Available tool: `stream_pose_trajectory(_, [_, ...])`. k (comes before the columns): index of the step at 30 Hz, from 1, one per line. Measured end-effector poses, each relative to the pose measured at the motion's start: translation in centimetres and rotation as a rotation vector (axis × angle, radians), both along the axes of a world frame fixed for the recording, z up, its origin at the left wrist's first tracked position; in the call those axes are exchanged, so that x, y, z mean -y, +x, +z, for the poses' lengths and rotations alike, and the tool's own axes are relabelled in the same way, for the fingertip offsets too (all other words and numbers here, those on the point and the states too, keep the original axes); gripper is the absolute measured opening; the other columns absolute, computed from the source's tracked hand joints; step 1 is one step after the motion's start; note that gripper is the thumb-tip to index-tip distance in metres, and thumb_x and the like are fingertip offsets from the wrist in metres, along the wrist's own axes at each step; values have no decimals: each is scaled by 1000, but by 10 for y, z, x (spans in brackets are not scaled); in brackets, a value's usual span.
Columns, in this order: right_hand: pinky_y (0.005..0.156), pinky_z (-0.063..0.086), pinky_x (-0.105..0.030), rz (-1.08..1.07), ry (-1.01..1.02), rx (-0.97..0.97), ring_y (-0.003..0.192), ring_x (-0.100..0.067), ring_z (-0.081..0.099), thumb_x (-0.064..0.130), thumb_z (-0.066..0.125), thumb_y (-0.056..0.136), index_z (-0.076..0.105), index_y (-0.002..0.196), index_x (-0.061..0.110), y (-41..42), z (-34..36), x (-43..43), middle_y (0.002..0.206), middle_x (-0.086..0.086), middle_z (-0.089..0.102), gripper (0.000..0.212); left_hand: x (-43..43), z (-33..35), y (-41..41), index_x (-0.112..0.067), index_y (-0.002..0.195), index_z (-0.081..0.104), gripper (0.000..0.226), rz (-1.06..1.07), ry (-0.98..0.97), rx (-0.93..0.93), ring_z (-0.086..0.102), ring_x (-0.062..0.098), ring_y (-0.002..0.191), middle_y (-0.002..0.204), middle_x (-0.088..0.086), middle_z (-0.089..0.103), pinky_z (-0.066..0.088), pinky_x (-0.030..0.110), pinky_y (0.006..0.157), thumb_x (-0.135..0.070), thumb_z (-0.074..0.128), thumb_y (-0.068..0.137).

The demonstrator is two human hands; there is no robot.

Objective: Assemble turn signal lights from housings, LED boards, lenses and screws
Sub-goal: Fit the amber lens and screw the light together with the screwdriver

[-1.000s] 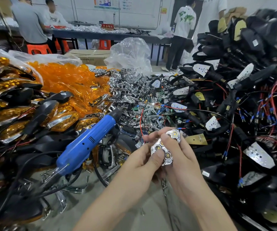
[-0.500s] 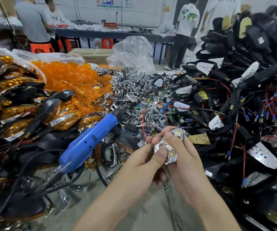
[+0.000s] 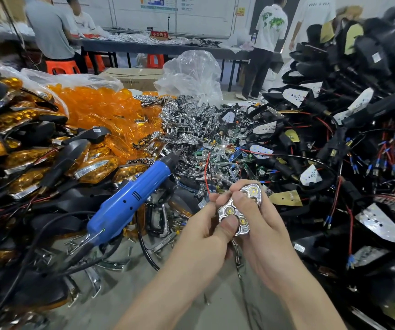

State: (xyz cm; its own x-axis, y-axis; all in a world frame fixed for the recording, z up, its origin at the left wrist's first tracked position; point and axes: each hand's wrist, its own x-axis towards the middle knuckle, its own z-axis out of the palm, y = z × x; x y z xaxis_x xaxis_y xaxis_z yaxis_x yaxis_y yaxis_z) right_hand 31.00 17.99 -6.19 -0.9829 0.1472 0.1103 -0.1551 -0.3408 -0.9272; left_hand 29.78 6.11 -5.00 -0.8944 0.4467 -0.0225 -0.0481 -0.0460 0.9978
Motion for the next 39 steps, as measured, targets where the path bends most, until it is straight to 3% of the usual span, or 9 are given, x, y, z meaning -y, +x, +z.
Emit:
stream_pose_trajectory(2, [57, 56, -31, -8, -52, 2, 99, -21, 74, 29, 58, 91, 69, 91, 31, 0, 0, 0, 95, -7, 75, 12, 2, 1, -1, -34, 120, 61, 25, -41, 1, -20, 55, 11, 58, 69, -11, 60, 47, 21, 57, -19, 52, 102])
stream_pose_trajectory(4, [59, 60, -29, -43, -149, -13, 104, -24, 74, 20, 63, 93, 72, 87, 29, -3, 1, -2, 92, -11, 73, 14, 5, -1, -1, -28, 127, 60, 26, -58, -75, -102, 66, 10, 71, 84, -12, 69, 55, 26, 71, -29, 54, 102])
stream_pose_trajectory(7, [86, 63, -45, -157, -327, -96, 100, -30, 75, 15, 62, 88, 72, 87, 25, -6, 7, -13, 81, -5, 68, 13, 9, -7, 0, -40, 131, 52, 34, 23, -454, -369, 64, -4, 98, 107, -22, 69, 51, 29, 92, -50, 50, 99])
stream_pose_trajectory(9, [79, 63, -46, -199, -402, -128, 88, -24, 74, 14, 60, 92, 71, 86, 27, -6, 11, -22, 81, 0, 65, 17, 12, -5, 2, -39, 125, 51, 31, -13, -638, -524, 62, 3, 96, 102, -17, 68, 50, 31, 87, -55, 43, 100])
stream_pose_trajectory(12, [61, 57, -33, -213, -461, -130, 74, -16, 67, 14, 52, 102, 71, 84, 31, -7, 8, -30, 82, 5, 63, 31, 12, -6, 4, -29, 103, 46, 22, -112, -772, -671, 62, 20, 89, 93, -7, 65, 50, 42, 78, -50, 38, 103])
stream_pose_trajectory(19, [57, 52, -28, -185, -466, -161, 71, -14, 65, 11, 51, 98, 73, 82, 33, -8, 4, -26, 81, 6, 63, 35, 14, -12, -3, -24, 74, 35, 38, -184, -896, -617, 59, 26, 91, 81, -7, 51, 46, 44, 82, -45, 33, 106])
stream_pose_trajectory(25, [57, 52, -27, -183, -471, -161, 70, -13, 64, 11, 52, 95, 73, 81, 34, -9, 2, -25, 79, 6, 62, 34, 15, -19, -6, -27, 85, 40, 28, -191, -918, -656, 62, 22, 92, 94, -4, 69, 48, 42, 84, -43, 30, 106])
stream_pose_trajectory(31, [56, 51, -26, -171, -446, -152, 68, -13, 62, 9, 50, 95, 71, 79, 34, -7, 2, -24, 78, 6, 59, 37, 15, -27, -9, -31, 75, 31, 30, -167, -950, -704, 61, 21, 90, 94, -7, 71, 45, 41, 82, -29, 35, 105])
stream_pose_trajectory(39, [59, 52, -27, -131, -403, -152, 70, -14, 59, 10, 49, 96, 69, 83, 33, -4, 0, -25, 78, 5, 57, 33, 15, -33, -8, -28, 80, 37, 27, -132, -914, -744, 60, 17, 83, 86, -6, 70, 45, 40, 80, -41, 25, 100])
